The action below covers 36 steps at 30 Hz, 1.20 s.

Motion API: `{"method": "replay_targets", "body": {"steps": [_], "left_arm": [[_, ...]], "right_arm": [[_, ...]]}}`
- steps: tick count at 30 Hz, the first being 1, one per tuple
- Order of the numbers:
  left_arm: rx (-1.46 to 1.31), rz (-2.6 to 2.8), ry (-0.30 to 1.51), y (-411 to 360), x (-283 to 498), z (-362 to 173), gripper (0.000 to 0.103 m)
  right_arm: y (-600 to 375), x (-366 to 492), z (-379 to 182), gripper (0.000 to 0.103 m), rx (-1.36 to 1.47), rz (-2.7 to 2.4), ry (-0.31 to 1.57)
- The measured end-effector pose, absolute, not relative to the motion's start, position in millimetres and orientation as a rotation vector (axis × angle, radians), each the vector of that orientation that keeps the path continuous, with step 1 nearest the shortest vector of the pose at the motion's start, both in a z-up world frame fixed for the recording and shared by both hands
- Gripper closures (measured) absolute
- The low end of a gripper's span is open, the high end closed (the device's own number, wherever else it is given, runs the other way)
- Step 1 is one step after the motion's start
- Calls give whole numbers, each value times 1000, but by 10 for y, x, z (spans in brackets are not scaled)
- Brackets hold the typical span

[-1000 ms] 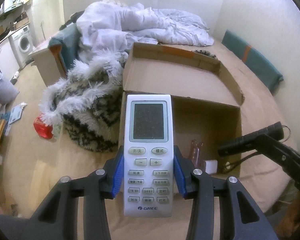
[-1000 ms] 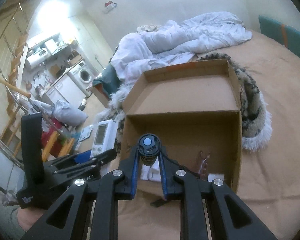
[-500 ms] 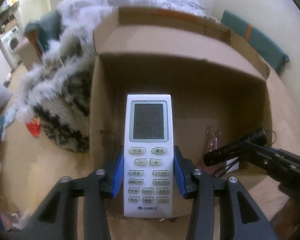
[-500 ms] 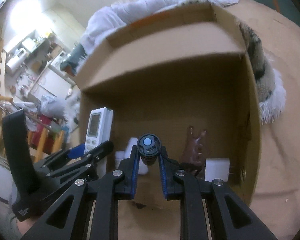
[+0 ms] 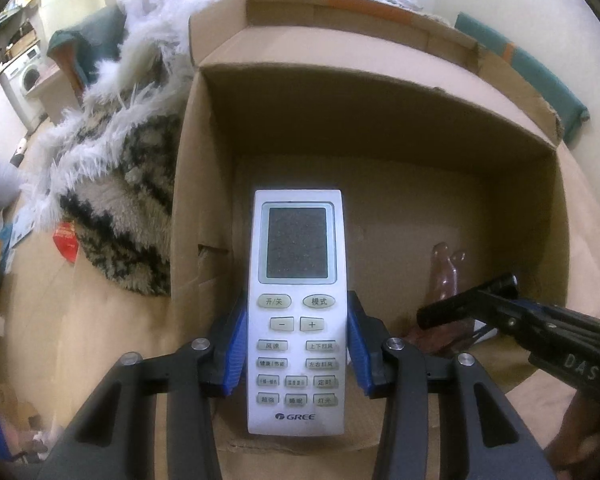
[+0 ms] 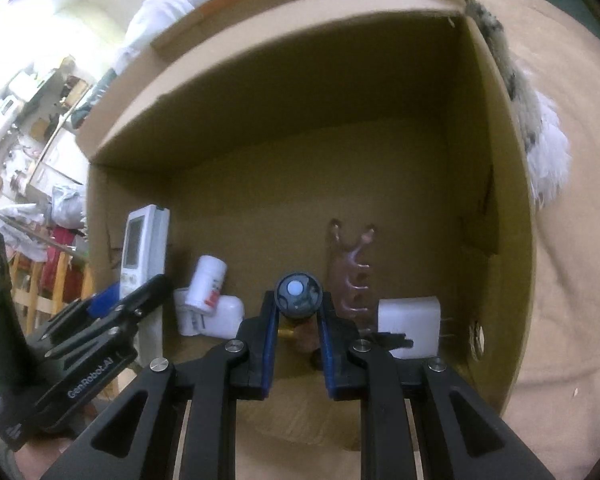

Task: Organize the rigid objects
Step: 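Lower the remote and flashlight into the box and open both tools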

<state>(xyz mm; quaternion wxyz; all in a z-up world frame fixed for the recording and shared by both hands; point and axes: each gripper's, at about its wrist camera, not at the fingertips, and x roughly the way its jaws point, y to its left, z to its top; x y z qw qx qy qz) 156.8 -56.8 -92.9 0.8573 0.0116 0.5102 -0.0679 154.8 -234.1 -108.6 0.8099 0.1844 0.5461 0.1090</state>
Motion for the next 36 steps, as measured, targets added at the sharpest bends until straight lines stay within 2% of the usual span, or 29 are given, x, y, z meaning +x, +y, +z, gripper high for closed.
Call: {"method": "replay_targets", "body": {"steps": [22,25,27,28,29,30,31,36], "left_arm": [[44,-147,1068,-690,1556,-962,62],[47,-150,1077,-698,1555,-957,60],[52,-146,1080,-705,1547,-955,54],[54,-145,1080,-708,1543,-950,52],[54,-146,1083,-712,1539,-943,45],[51,-146,1084,-712,1536,-936,40],[48,-146,1082,-712,1529,-923,39],[49,-129,1073,-650,1531,-862,39]], "right_arm": [[-2389,1633,-1209,82,429,204,1217],[-2412,1642,-1206,81,449,204,1220],[-2444,1640,-1172,77,475,210,1204],[-2453,1639,-1149,67,480,210,1196],[-2466,1636,-1121,47,487,209,1184],[-2478,1631,-1096,37,494,206,1173],[-2488,1620,-1068,33,502,204,1158],[-2479,1620,-1038,33,494,204,1165]]}}
